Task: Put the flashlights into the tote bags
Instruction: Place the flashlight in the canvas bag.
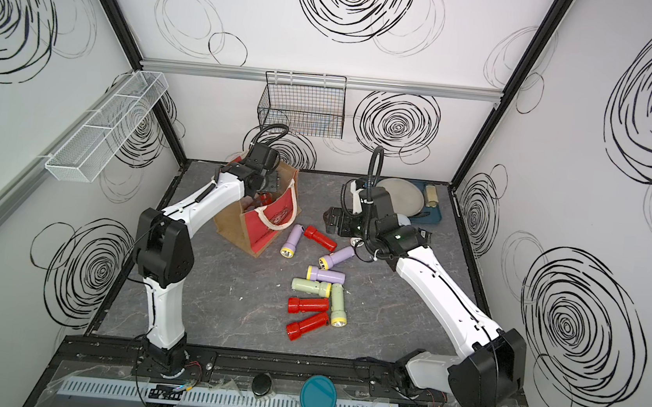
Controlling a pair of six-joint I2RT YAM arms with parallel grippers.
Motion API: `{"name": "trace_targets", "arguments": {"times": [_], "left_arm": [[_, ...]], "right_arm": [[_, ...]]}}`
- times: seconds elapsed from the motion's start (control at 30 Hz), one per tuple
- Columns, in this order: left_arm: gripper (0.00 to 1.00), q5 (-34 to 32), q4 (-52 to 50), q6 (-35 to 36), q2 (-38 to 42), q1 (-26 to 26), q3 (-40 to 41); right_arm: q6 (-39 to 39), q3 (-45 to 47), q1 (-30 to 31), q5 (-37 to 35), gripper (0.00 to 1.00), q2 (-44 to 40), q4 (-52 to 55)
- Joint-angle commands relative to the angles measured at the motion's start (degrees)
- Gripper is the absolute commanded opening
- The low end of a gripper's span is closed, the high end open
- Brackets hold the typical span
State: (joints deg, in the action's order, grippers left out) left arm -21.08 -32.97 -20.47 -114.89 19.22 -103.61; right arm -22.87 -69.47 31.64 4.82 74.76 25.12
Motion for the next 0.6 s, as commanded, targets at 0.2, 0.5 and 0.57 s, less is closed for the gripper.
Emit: {"name": "trace_targets", "arguments": {"times": [0.2, 0.5, 0.57], "left_arm": [[0.99, -2.2, -1.8, 1.7, 11.0, 1.4, 1.0], [0.99, -0.1, -3.6, 3.2, 22.8, 6.3, 6.8], [0.99, 1.5, -3.2, 3.3, 25.4, 7.8, 8.6]], "right_arm": [[-0.9, -3.0, -3.6, -4.6, 1.00, 0.9, 6.2], [0.7, -7.1, -11.6, -3.0, 1.00, 11.7, 10.0], [2.4, -9.5, -12.4, -2.6, 1.00, 15.4, 10.2]]}}
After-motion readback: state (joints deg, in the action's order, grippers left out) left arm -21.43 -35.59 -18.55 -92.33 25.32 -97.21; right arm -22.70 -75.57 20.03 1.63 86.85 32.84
